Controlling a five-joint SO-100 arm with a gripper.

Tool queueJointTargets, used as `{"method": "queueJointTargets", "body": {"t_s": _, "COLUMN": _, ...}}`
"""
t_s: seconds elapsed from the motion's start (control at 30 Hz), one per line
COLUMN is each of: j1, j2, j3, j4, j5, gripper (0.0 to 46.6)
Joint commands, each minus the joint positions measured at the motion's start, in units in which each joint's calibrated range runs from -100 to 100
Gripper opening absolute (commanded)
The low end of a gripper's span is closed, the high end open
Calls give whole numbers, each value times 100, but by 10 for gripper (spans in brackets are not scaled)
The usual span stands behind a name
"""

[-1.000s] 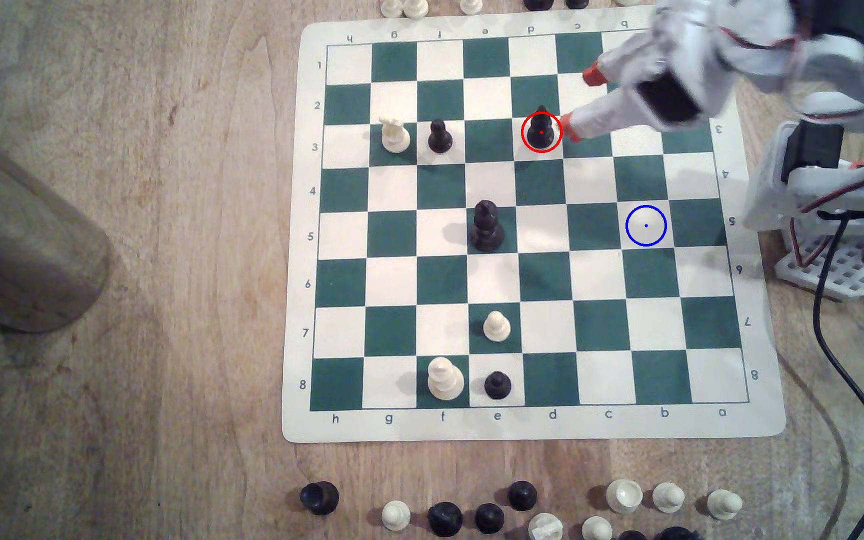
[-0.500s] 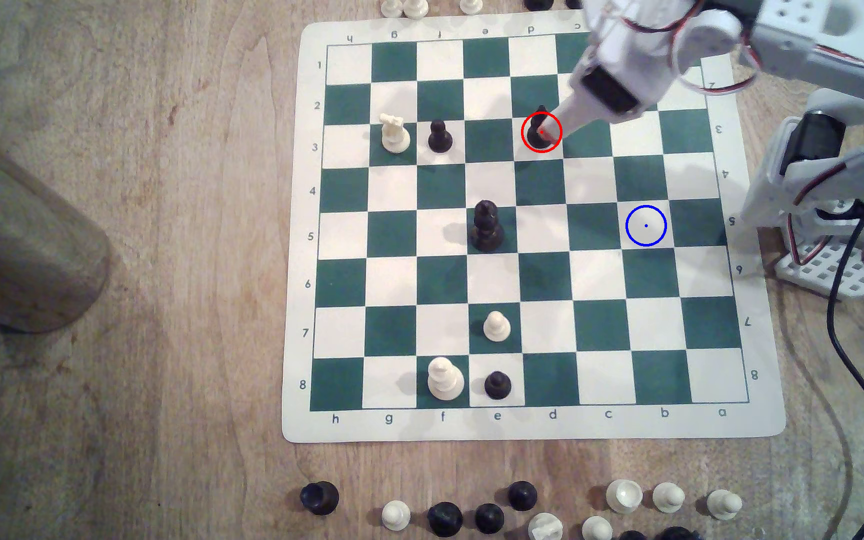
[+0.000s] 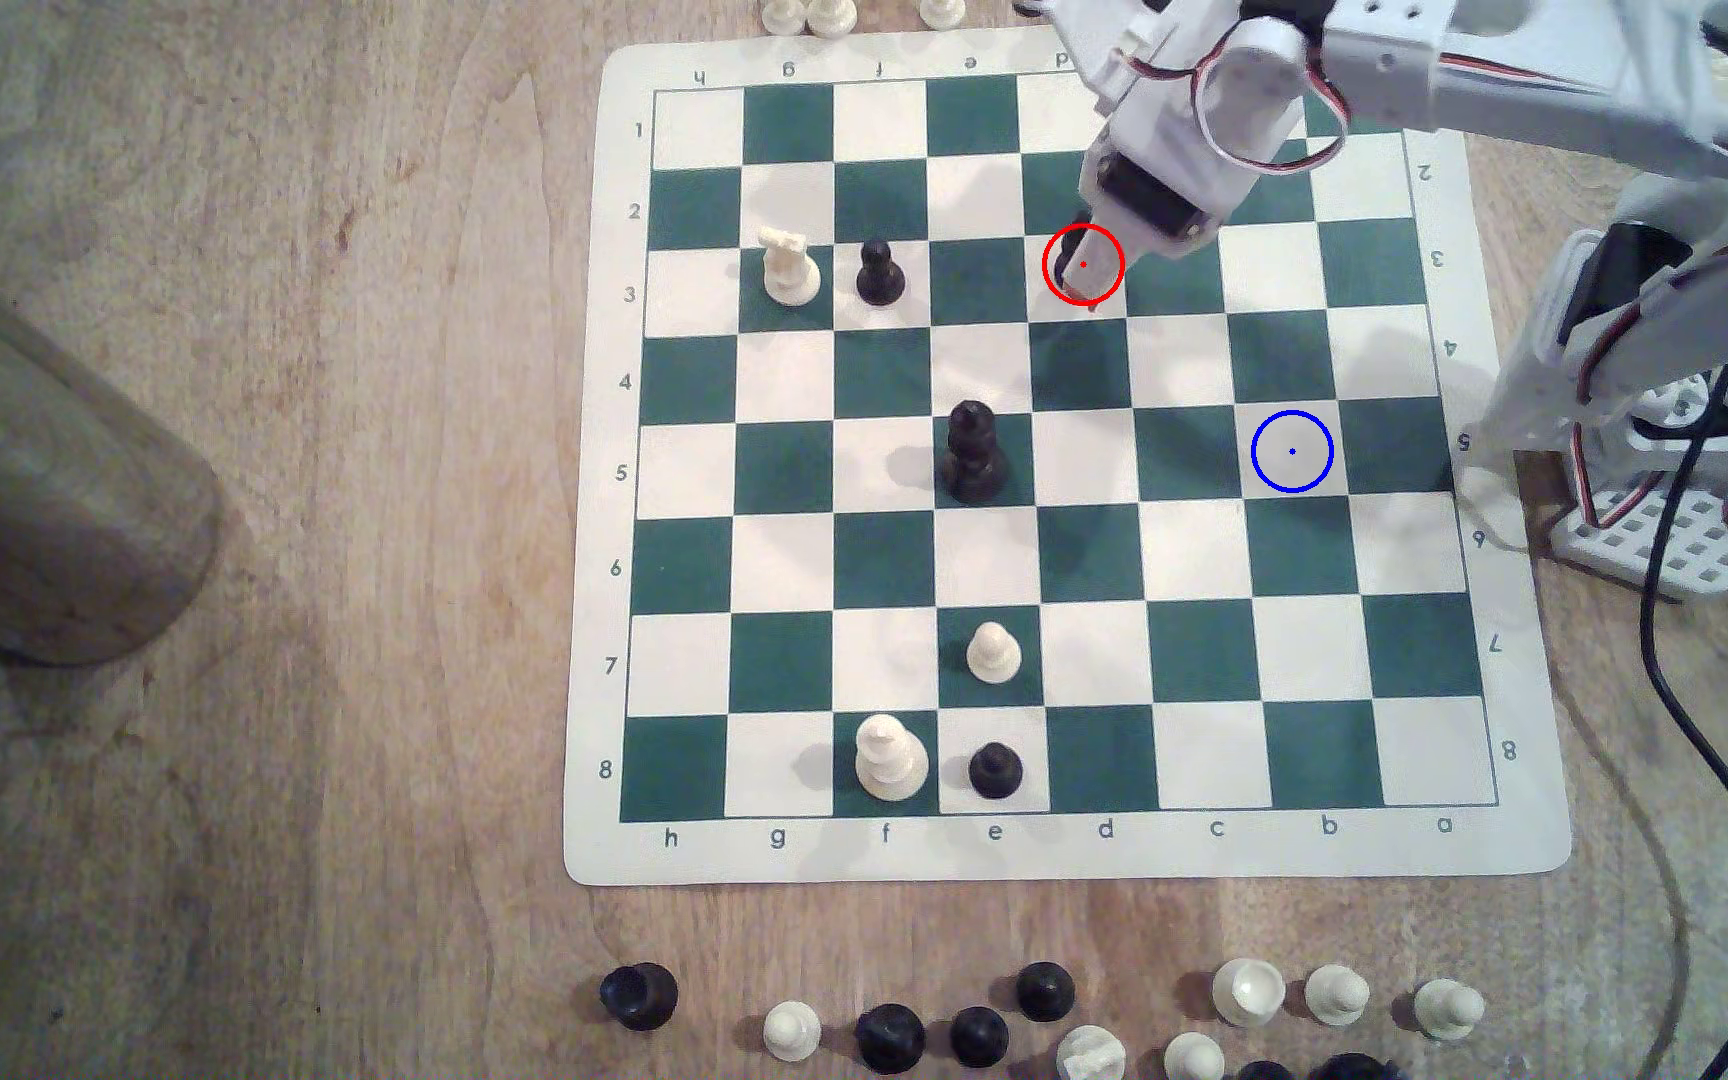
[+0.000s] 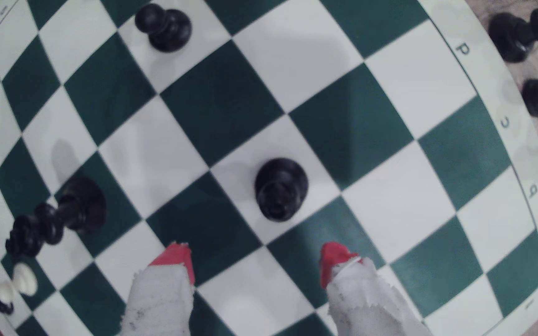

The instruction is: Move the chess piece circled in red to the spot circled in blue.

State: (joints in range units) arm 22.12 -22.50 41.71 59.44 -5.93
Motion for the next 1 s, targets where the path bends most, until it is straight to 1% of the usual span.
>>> {"method": "queueJointTargets", "body": {"t_s": 0.0, "j1": 60, "j2": 9, "j3": -408, "j4": -113, "j5": 15, "gripper": 208}}
{"method": "queueJointTargets", "body": {"t_s": 0.17, "j1": 29, "j2": 136, "j3": -136, "j4": -334, "j5": 15, "gripper": 205}}
{"method": "queueJointTargets", "body": {"t_s": 0.27, "j1": 29, "j2": 187, "j3": 172, "j4": -793, "j5": -10, "gripper": 213}}
{"method": "queueJointTargets", "body": {"t_s": 0.97, "j1": -120, "j2": 195, "j3": 435, "j4": -1300, "j5": -49, "gripper": 182}}
